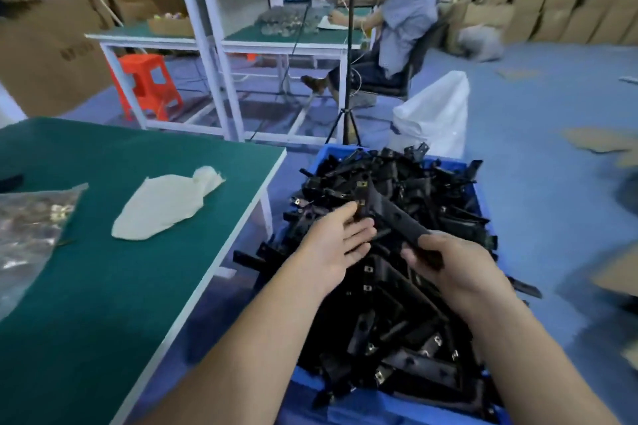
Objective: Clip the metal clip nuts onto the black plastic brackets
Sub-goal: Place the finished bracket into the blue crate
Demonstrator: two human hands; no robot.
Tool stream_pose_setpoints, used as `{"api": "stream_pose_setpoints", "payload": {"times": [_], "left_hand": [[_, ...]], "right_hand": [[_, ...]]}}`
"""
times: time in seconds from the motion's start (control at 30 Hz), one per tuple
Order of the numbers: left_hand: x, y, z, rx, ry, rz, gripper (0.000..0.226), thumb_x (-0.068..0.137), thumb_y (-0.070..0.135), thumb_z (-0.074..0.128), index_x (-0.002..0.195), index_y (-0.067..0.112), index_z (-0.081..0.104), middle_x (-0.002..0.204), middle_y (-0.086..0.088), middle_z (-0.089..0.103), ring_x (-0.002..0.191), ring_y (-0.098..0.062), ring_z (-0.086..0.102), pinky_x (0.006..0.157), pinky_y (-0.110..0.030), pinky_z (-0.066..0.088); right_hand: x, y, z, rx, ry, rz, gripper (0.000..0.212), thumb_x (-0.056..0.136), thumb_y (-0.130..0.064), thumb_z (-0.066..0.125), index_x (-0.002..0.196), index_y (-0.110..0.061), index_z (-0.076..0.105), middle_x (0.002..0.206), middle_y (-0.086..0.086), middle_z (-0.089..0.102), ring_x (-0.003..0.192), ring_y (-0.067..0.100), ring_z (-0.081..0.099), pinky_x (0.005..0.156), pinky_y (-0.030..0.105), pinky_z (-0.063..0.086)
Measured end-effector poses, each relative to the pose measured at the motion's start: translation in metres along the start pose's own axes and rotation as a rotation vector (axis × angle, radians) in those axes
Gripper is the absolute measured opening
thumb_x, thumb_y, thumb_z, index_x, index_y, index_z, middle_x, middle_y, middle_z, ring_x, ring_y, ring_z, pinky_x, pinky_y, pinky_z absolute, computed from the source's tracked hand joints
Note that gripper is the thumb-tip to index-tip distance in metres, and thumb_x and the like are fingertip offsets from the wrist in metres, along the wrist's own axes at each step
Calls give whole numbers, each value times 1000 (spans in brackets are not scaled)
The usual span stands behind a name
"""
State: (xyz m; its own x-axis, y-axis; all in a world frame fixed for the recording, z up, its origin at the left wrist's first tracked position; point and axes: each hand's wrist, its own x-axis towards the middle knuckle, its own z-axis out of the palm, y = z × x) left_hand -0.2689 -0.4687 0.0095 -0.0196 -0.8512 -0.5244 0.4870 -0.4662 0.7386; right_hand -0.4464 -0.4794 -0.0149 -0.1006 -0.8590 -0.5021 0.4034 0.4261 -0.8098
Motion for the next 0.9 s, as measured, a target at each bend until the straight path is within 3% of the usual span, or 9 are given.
{"api": "stream_pose_setpoints", "payload": {"times": [0.1, 0.2, 0.27, 0.43, 0.53, 0.63, 0.73, 0.8, 0.9], "left_hand": [[11, 7, 22, 94, -31, 21, 42, 106, 41, 52, 139, 14, 57, 138, -5, 62, 118, -19, 63, 94, -36, 53], [14, 12, 31, 171, -36, 28, 46, 106, 37, 54, 144, 12, 55, 141, -6, 61, 118, -18, 61, 94, -34, 50], [13, 13, 27, 218, 14, 46, 40, 103, 31, 59, 138, 12, 61, 135, -5, 66, 114, -17, 62, 91, -32, 48], [9, 2, -1, 179, 189, 154, 15, 96, 16, 65, 99, 19, 79, 103, -4, 78, 96, -15, 72, 69, -27, 52], [8, 8, -18, 91, 256, 254, 21, 99, 12, 60, 95, 20, 78, 91, 1, 81, 97, -16, 75, 82, -33, 54], [2, 26, -34, -20, 287, 355, 22, 100, 4, 57, 96, 15, 75, 86, -1, 80, 83, -13, 77, 94, -38, 54], [-14, 46, -53, -85, 323, 498, 22, 98, -5, 57, 97, 10, 73, 84, -4, 79, 78, -14, 78, 76, -31, 62], [-29, 58, -70, -134, 394, 606, 19, 94, -10, 61, 97, 6, 71, 79, -5, 78, 74, -17, 77, 62, -23, 60], [-59, 75, -97, -200, 494, 736, 8, 88, -3, 74, 90, 2, 70, 64, -4, 72, 56, -15, 69, 53, -20, 53]], "right_hand": [[26, -19, 11, 196, 2, 14, 13, 100, -5, 60, 105, 7, 62, 101, 23, 67, 85, 31, 71, 67, 37, 60], [37, -16, 23, -242, -133, 75, 26, 97, -30, 68, 107, -6, 68, 101, 11, 75, 80, 25, 76, 64, 31, 60], [34, -3, 32, -468, -208, 103, 32, 95, -36, 69, 108, -7, 73, 94, 10, 79, 68, 20, 75, 57, 24, 54], [16, 40, 53, -356, -369, 129, 22, 92, -26, 65, 94, -9, 79, 84, 12, 74, 62, 18, 65, 57, 22, 47], [4, 52, 77, -227, -406, 114, 19, 94, -18, 63, 88, -8, 77, 79, 13, 71, 60, 16, 65, 59, 23, 51], [-11, 49, 108, -212, -460, 45, 19, 92, -10, 59, 80, -10, 74, 76, 11, 70, 59, 14, 64, 59, 23, 53], [-32, 42, 140, -215, -530, -46, 18, 90, -3, 56, 83, -7, 72, 76, 12, 68, 59, 16, 60, 61, 24, 52], [-47, 40, 161, -226, -562, -106, 17, 89, 0, 54, 89, -1, 71, 78, 14, 68, 60, 18, 58, 61, 25, 52], [-74, 40, 194, -269, -621, -196, 16, 87, 5, 57, 92, 8, 72, 78, 16, 70, 63, 21, 61, 62, 26, 56]]}}
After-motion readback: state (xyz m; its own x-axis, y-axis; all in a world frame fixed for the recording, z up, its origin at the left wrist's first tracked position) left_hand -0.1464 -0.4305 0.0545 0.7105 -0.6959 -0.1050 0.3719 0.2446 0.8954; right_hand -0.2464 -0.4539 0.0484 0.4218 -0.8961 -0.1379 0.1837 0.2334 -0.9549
